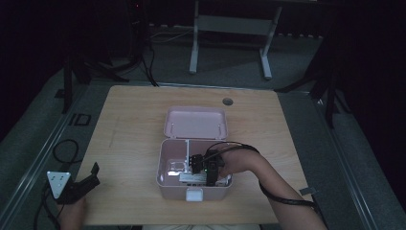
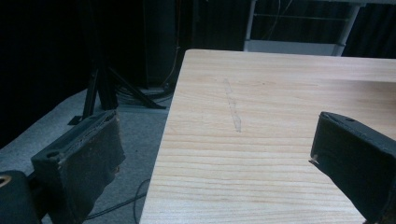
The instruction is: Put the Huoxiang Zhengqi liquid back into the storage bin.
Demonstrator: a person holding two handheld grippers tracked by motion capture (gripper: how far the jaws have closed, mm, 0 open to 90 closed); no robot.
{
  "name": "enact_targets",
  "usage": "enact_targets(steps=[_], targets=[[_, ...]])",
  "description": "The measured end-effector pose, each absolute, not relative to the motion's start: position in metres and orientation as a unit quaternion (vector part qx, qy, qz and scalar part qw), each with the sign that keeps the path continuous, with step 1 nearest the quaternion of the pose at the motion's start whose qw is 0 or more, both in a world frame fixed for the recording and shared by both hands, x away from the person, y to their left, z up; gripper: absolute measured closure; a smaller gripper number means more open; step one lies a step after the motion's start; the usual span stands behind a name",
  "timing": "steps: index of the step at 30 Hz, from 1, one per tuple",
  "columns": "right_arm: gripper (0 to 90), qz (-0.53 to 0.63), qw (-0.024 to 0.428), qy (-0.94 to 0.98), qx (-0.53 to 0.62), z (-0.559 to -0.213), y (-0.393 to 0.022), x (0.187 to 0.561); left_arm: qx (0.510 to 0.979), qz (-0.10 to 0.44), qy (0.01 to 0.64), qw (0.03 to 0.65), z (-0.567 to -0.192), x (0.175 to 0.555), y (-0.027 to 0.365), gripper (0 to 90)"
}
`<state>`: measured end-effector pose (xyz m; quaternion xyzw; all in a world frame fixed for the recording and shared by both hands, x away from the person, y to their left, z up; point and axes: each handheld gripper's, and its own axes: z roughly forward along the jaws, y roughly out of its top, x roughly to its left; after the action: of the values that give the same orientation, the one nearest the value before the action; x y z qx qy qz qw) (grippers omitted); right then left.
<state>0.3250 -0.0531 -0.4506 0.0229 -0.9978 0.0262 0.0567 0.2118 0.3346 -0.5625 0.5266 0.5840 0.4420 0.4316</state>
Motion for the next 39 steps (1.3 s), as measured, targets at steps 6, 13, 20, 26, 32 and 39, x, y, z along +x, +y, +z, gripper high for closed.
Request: enact_targets(steps=[6,13,20,26,32,39], targets=[[53.5,0.023,0.055,-0.998,0.026,-0.433,-0.057,0.327,0.527,0.441,0.584,0.432,-0.562,0.212,0.335,2.8],[53.1,-0.014,0.036,-0.999,0.018,-0.397,-0.073,0.33,0.527,0.442,0.584,0.431,-0.562,0.212,0.335,2.8],[42.4,-0.062,0.004,-0.998,-0.004,-0.366,-0.099,0.334,0.527,0.442,0.585,0.431,-0.562,0.212,0.335,2.7],[26.5,-0.125,-0.025,-0.99,-0.055,-0.345,-0.135,0.348,0.527,0.441,0.585,0.43,-0.562,0.212,0.335,2.7],[12.6,-0.19,-0.046,-0.974,-0.115,-0.342,-0.172,0.363,0.527,0.442,0.584,0.431,-0.562,0.212,0.334,2.8],[11.5,-0.242,-0.105,-0.951,-0.164,-0.378,-0.206,0.382,0.528,0.442,0.583,0.431,-0.563,0.212,0.334,2.8]])
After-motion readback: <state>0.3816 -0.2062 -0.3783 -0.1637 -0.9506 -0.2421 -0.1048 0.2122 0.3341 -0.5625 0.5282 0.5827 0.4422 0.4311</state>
